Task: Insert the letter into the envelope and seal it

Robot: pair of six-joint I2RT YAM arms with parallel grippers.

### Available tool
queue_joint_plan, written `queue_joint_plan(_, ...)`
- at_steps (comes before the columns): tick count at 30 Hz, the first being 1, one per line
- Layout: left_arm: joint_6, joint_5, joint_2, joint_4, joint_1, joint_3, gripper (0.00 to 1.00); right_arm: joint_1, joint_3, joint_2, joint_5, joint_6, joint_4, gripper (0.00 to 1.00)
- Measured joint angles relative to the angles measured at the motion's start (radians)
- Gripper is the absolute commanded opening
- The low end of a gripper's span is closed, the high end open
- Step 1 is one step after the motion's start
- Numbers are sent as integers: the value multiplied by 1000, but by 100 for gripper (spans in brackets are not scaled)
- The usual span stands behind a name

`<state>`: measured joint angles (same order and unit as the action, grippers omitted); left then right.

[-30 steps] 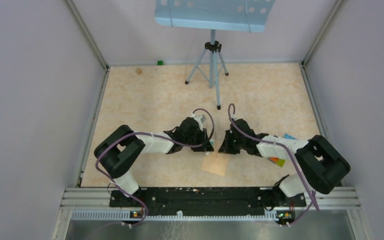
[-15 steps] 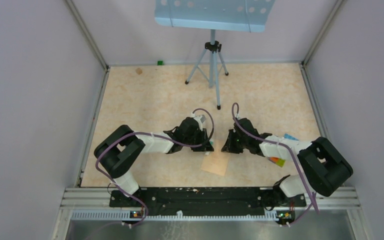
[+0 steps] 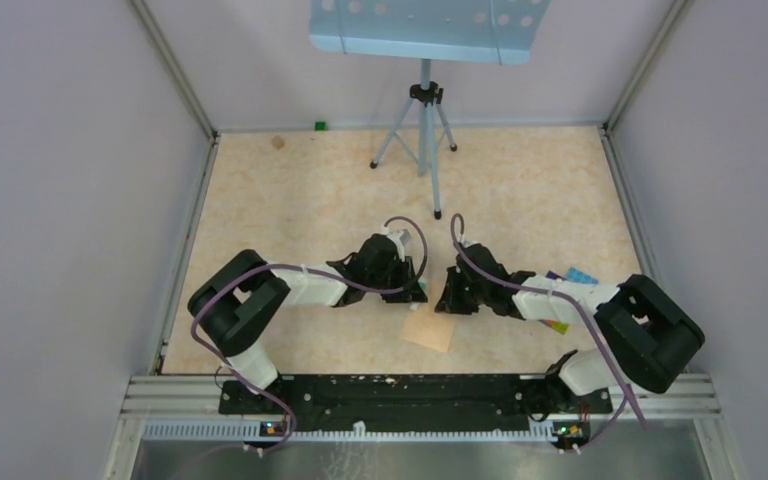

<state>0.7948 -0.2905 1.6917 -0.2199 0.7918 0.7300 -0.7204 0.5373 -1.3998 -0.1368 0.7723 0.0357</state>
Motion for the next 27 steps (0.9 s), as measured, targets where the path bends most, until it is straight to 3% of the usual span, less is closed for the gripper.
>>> queue_joint_plan(27, 37, 0, 2, 5, -5, 2, 0, -68, 1, 17, 7, 13, 40, 0)
